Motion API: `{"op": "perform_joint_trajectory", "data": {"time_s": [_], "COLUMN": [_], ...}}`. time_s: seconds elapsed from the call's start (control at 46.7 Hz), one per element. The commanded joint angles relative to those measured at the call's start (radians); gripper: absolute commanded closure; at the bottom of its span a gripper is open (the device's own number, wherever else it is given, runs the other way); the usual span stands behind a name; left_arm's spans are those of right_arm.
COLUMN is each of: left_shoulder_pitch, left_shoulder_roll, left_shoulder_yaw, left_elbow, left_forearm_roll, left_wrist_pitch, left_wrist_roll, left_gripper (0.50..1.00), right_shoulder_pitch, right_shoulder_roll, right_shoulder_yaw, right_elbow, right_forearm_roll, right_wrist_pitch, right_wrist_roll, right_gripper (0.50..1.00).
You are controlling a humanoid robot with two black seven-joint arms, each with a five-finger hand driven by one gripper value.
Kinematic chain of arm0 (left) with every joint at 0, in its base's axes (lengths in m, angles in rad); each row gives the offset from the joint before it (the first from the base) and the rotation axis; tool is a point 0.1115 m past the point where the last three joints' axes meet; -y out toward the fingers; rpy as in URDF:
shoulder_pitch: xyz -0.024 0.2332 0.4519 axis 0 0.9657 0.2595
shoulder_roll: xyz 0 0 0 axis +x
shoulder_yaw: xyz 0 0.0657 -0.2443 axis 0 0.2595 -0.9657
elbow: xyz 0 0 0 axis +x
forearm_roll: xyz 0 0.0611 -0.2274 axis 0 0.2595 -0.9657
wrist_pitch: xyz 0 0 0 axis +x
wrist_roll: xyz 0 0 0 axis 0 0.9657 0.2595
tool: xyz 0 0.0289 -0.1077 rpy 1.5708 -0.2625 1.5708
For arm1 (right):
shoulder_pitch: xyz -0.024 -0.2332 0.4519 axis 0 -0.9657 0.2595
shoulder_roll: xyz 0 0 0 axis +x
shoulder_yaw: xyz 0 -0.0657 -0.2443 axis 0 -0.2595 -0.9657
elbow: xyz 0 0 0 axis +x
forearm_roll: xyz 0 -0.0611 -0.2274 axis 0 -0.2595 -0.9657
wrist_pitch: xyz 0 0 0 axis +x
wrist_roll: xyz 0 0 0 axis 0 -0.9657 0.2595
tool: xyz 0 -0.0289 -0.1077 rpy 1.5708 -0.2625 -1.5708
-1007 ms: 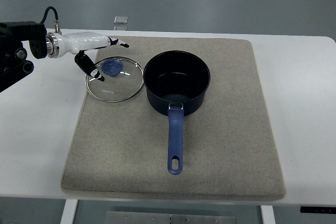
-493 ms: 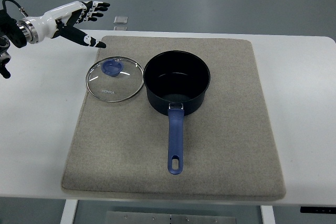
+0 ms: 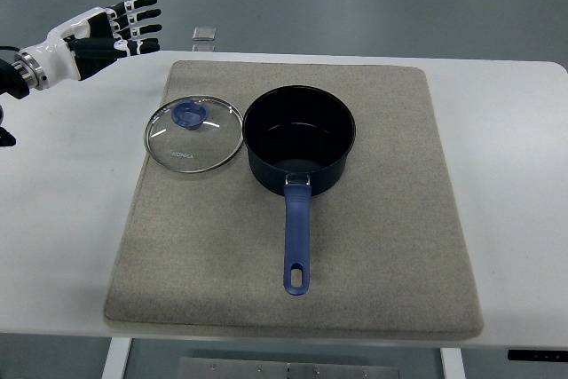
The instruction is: Open pot lid and place left with left hand
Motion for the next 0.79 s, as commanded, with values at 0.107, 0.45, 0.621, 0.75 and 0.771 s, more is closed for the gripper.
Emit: {"op": "perform_joint_trajectory", "data": {"time_s": [0.107, 0.45, 0.621, 0.75, 0.771], "left_shoulder_pitch": [0.006, 0.006, 0.006, 0.01, 0.012], "left_shoulder_roll": [-0.021, -0.033, -0.063, -0.077, -0.077], "left_shoulder_yaw": [-0.001, -0.004, -0.004, -0.004, -0.004], "left_elbow": [0.063, 0.072, 0.074, 0.072, 0.072], "left_forearm_roll": [-0.066, -0.117, -0.266, -0.348, -0.356], "left_wrist_pitch": [-0.041, -0.041, -0.041, -0.041, -0.041], "left_wrist_roll": [0.086, 0.113, 0.152, 0.181, 0.181], "left_gripper": [0.508, 0.508, 0.508, 0.508, 0.508], "right_shoulder_pitch": [0.0, 0.0, -0.001, 0.0, 0.0], "right_shoulder_roll": [0.0, 0.0, 0.0, 0.0, 0.0], "right_shoulder_yaw": [0.0, 0.001, 0.001, 0.0, 0.0], "right_elbow": [0.0, 0.0, 0.0, 0.0, 0.0], "right_forearm_roll": [0.0, 0.0, 0.0, 0.0, 0.0], "right_wrist_pitch": [0.0, 0.0, 0.0, 0.0, 0.0], "right_wrist_roll": [0.0, 0.0, 0.0, 0.0, 0.0], "right_gripper": [0.585, 0.585, 0.585, 0.585, 0.585]}}
